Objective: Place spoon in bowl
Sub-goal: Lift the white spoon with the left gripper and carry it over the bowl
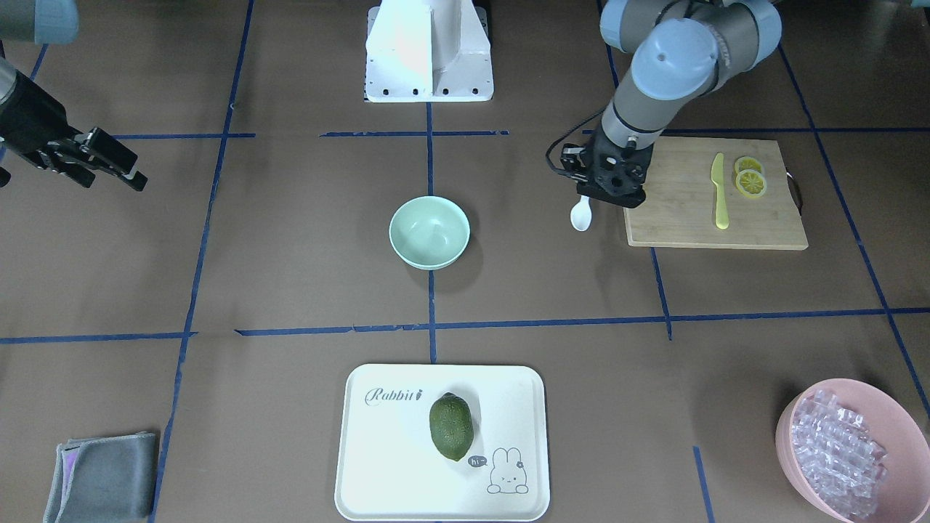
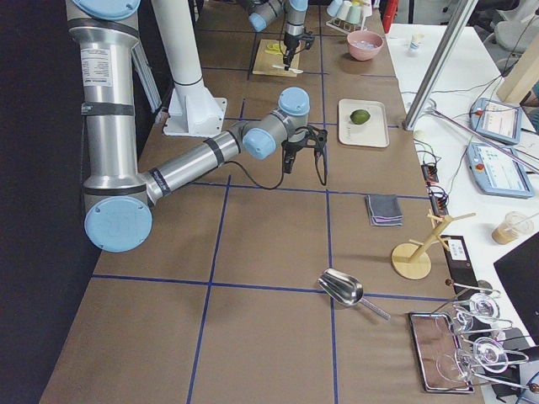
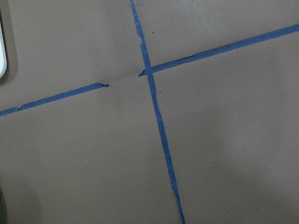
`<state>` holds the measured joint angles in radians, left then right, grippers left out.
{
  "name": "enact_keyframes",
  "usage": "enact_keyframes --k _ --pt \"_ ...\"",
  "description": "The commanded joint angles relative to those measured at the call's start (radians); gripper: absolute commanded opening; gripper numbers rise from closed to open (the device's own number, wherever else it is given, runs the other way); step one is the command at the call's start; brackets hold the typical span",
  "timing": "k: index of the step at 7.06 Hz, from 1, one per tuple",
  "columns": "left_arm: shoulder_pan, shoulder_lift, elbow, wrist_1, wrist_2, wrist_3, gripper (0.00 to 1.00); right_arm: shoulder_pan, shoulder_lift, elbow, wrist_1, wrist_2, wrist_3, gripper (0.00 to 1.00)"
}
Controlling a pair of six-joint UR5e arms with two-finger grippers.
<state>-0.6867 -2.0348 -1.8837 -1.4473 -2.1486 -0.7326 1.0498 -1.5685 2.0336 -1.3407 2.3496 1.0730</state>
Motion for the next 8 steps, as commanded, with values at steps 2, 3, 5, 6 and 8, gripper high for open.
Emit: enact_keyframes --k 2,3,5,6,8 --pt "0.050 -0.190 0.122 0.041 -0.001 -0.020 0.00 0.041 -0.054 -0.001 0.000 0.000 -0.093 1.00" --pt "0.055 -0.227 0.158 0.039 -0.001 -0.037 0.00 0.048 -0.067 -0.001 0.000 0.000 -0.116 1.00" --pt "0.062 -0.292 0.231 0.041 -0.001 -0.068 0.00 0.050 -0.073 -0.004 0.002 -0.006 -0.119 1.00" --pt "0.087 -0.300 0.239 0.039 0.002 -0.091 0.00 0.052 -0.074 0.000 0.002 -0.006 -0.119 1.00" --pt "0.102 -0.420 0.370 0.025 0.004 -0.108 0.00 0.052 -0.076 0.004 0.002 -0.006 -0.119 1.00"
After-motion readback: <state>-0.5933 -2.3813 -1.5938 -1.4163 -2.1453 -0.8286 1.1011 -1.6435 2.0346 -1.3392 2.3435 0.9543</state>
